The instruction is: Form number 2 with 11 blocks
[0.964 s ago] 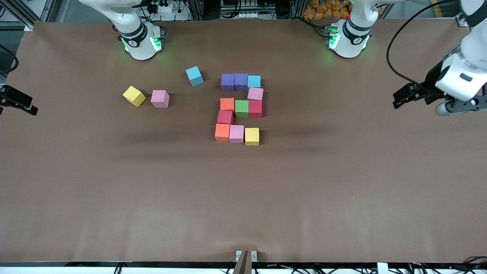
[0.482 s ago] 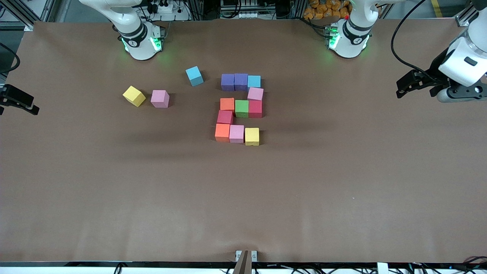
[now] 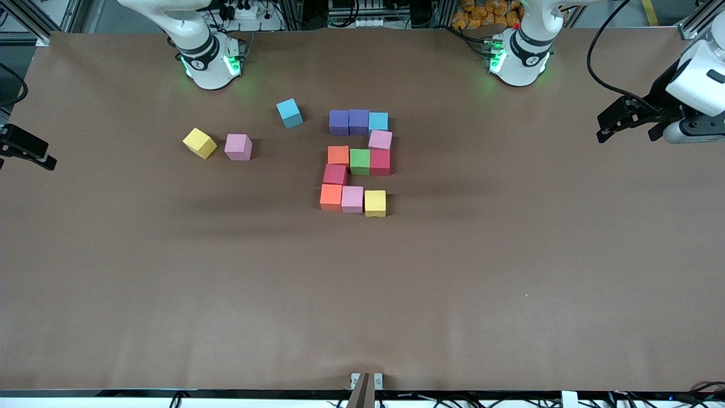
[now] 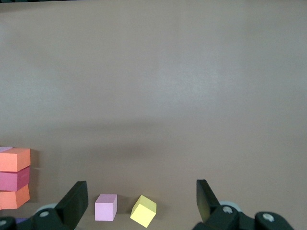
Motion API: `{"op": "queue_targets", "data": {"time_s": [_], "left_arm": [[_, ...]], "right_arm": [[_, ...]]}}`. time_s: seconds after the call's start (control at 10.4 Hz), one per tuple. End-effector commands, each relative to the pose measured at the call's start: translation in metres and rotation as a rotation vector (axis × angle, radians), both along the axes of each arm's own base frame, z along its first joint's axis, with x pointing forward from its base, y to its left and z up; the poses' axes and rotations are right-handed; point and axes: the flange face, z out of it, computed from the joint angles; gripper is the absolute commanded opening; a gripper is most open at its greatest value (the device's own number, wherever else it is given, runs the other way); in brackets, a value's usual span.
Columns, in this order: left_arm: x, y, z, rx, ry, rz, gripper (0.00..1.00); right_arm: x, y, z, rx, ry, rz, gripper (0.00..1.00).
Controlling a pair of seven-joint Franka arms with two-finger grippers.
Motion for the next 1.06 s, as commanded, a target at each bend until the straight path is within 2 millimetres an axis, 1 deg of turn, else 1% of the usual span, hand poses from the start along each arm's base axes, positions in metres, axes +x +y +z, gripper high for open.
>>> {"op": "queue_targets", "data": {"time_s": [0.0, 0.1, 0.19, 0.29, 0.48, 0.96], "left_arm": [[0.001, 0.007, 0.003, 0.023, 0.027, -0.012, 1.0], [0.002, 0.007, 0.005, 0.024, 0.026, -0.012, 1.0], [0.004, 0.007, 0.001, 0.024, 0.038, -0.014, 1.0], [0.005, 0.007, 0.003, 0.022, 0.036, -0.011, 1.0], [0.016, 0.007, -0.004, 0.019, 0.048, -0.011, 1.0], [0.017, 0.006, -0.005, 0.021, 0.049, -0.011, 1.0]], "right_arm": [[-0.006, -0.002, 0.008, -0.008, -0.002, 0.001, 1.0], [-0.006, -0.003, 0.008, -0.008, -0.002, -0.001, 1.0], [-0.005, -0.002, 0.007, -0.008, -0.001, 0.001, 1.0], [-0.005, 0.0, 0.007, -0.006, -0.001, 0.003, 1.0], [-0.004, 0.002, 0.006, 0.001, 0.0, -0.004, 1.0], [-0.003, -0.005, 0.004, -0.011, 0.0, -0.016, 1.0]]}}
